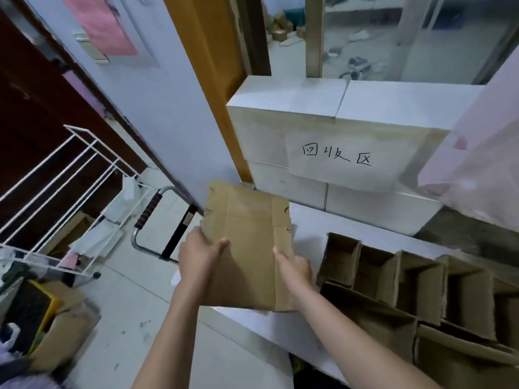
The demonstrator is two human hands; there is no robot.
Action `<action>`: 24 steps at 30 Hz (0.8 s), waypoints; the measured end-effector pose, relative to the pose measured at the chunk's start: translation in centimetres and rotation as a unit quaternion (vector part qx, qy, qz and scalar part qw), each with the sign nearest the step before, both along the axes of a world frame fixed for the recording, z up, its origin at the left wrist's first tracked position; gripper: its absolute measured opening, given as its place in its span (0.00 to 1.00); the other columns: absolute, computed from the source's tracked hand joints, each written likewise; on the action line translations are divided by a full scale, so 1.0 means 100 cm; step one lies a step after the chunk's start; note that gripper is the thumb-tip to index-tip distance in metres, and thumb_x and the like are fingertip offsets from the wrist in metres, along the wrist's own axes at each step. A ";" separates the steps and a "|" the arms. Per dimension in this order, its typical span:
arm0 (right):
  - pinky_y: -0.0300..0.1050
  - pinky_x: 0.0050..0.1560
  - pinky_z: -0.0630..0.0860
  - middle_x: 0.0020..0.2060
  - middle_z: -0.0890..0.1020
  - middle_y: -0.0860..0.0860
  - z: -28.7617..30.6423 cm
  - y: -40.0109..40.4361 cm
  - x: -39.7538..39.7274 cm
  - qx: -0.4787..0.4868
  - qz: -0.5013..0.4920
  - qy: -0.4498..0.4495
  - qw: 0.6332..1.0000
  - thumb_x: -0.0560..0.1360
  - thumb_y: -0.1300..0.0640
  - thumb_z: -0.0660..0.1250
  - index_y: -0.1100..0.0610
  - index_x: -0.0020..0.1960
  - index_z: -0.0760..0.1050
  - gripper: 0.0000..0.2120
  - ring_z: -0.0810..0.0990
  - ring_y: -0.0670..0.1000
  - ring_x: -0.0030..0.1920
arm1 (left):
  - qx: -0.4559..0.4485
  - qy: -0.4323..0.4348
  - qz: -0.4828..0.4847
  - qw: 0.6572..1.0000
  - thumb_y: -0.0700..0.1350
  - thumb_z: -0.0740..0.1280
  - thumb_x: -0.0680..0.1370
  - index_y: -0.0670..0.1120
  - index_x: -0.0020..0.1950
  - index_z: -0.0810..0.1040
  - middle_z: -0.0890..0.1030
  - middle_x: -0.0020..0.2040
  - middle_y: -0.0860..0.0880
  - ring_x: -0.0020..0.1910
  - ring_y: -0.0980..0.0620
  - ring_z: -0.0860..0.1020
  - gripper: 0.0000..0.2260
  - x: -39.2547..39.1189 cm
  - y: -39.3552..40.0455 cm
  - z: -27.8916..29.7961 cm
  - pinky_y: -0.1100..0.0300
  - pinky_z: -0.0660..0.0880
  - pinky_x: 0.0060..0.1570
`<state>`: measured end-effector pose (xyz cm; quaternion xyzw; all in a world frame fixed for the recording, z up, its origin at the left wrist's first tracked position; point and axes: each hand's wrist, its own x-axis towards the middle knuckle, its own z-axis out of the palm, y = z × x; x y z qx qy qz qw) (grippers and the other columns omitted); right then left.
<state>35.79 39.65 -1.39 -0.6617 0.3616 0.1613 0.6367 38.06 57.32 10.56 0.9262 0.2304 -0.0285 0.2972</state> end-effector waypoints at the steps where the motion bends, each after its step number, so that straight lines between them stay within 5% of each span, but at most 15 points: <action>1: 0.42 0.37 0.73 0.44 0.83 0.50 -0.005 -0.002 0.007 0.000 -0.017 0.007 1.000 0.74 0.38 0.69 0.55 0.52 0.80 0.21 0.80 0.51 0.42 | 0.018 0.009 -0.017 1.000 0.54 0.76 0.72 0.48 0.50 0.72 0.76 0.44 0.48 0.51 0.40 0.78 0.17 0.015 -0.009 0.000 0.53 0.70 0.44; 4: 0.41 0.32 0.66 0.40 0.79 0.50 -0.017 -0.005 0.019 -0.020 -0.062 0.049 0.997 0.75 0.35 0.66 0.56 0.50 0.77 0.23 0.76 0.49 0.38 | 0.079 0.027 -0.072 0.994 0.52 0.75 0.74 0.46 0.48 0.71 0.79 0.47 0.45 0.50 0.39 0.79 0.16 0.047 -0.040 -0.003 0.54 0.70 0.43; 7: 0.42 0.34 0.66 0.38 0.78 0.49 -0.034 -0.008 0.027 -0.028 -0.067 0.094 0.993 0.77 0.34 0.63 0.59 0.54 0.77 0.27 0.74 0.51 0.37 | 0.117 0.031 -0.140 0.983 0.44 0.71 0.76 0.44 0.44 0.71 0.79 0.43 0.45 0.37 0.46 0.74 0.10 0.069 -0.068 -0.010 0.55 0.67 0.35; 15: 0.52 0.60 0.75 0.62 0.78 0.61 -0.054 -0.013 0.044 -0.026 -0.102 0.192 0.976 0.82 0.40 0.55 0.65 0.69 0.70 0.30 0.77 0.62 0.61 | 0.123 0.066 -0.240 0.961 0.39 0.66 0.77 0.39 0.56 0.72 0.80 0.53 0.40 0.54 0.38 0.79 0.10 0.089 -0.106 -0.043 0.51 0.74 0.46; 24: 0.56 0.61 0.76 0.60 0.79 0.64 -0.059 -0.014 0.059 -0.030 -0.204 0.236 0.950 0.82 0.51 0.60 0.65 0.66 0.73 0.21 0.78 0.64 0.60 | 0.085 0.092 -0.282 0.951 0.44 0.67 0.79 0.40 0.61 0.70 0.82 0.54 0.40 0.55 0.37 0.80 0.15 0.105 -0.105 -0.077 0.49 0.75 0.49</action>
